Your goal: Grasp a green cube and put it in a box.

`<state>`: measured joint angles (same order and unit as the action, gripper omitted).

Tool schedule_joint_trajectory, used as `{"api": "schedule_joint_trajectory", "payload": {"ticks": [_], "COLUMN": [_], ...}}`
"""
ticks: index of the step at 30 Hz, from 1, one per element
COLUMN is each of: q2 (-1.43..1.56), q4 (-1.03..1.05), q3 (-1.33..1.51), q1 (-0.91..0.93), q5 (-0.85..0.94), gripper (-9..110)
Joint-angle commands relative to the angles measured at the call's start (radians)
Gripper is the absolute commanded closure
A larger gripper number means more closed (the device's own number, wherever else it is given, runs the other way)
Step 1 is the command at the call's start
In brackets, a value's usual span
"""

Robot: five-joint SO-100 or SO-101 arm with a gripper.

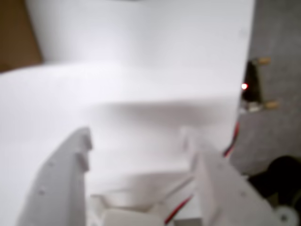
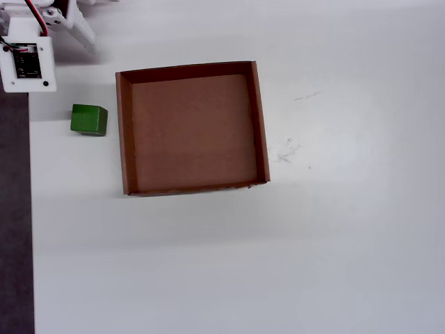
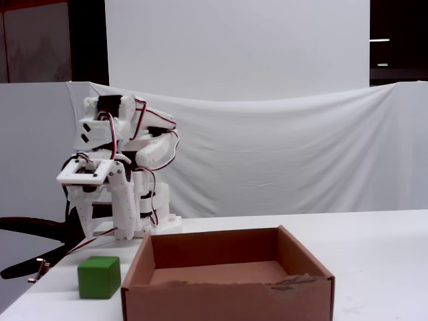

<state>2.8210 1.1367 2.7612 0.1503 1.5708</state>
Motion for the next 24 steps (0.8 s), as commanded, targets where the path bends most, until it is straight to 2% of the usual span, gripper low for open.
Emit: {"api": "schedule_joint_trajectory", "payload": {"ticks": [1,16,24], "q2": [-0.086,-0.482,-0.719], "q4": [-0.029,-0.324,-0.364], "q3": [-0.103,-0.207,-0.348], "q1": [-0.034,-0.092,-0.098], "q5": [-0.003,-0.003,0.005], "gripper": [77,77,77]}}
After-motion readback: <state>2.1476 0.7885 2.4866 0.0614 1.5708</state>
